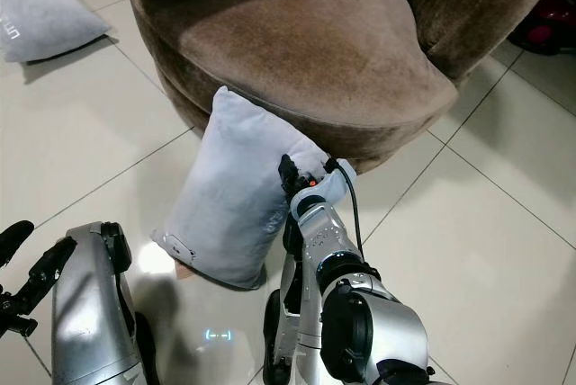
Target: Move the pillow to the sofa from floor
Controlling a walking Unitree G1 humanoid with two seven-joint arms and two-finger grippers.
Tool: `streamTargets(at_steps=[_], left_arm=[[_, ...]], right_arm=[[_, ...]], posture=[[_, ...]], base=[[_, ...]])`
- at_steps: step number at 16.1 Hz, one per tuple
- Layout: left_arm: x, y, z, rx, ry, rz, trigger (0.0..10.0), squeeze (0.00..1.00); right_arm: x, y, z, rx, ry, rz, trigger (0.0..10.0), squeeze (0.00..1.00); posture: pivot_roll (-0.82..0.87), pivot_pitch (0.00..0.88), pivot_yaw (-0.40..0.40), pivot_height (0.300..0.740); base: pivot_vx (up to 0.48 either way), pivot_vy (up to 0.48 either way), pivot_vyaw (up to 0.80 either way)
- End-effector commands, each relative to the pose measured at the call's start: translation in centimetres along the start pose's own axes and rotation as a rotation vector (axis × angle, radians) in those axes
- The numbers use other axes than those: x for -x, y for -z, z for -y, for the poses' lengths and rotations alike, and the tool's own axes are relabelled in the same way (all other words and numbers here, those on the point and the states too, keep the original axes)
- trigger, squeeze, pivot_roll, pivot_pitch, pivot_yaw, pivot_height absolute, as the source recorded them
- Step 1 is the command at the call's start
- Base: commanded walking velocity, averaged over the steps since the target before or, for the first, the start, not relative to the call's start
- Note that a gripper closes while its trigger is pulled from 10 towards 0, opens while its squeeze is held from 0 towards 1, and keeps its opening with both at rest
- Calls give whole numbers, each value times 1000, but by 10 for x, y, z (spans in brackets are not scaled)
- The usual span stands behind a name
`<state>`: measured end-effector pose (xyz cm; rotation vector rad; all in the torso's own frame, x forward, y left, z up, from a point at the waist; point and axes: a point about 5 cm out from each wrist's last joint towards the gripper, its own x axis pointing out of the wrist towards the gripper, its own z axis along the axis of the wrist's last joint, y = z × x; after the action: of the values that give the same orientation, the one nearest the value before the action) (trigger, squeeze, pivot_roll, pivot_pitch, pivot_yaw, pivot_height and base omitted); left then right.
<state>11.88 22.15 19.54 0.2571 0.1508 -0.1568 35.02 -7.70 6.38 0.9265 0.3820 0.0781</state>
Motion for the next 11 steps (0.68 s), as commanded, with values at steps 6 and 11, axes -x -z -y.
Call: streamTargets(at_steps=[6, 11], left_arm=[[3, 0, 8, -2, 48, -10, 10000, 4], [28, 19, 33, 218, 369, -188, 10000, 12]], right_arm=[[-3, 31, -30, -27, -70, -78, 0, 0], [-3, 29, -31, -26, -75, -72, 0, 0]], posture=[[94, 272, -172, 391], [91, 272, -173, 391]], base=[[0, 0, 0], [0, 0, 0]])
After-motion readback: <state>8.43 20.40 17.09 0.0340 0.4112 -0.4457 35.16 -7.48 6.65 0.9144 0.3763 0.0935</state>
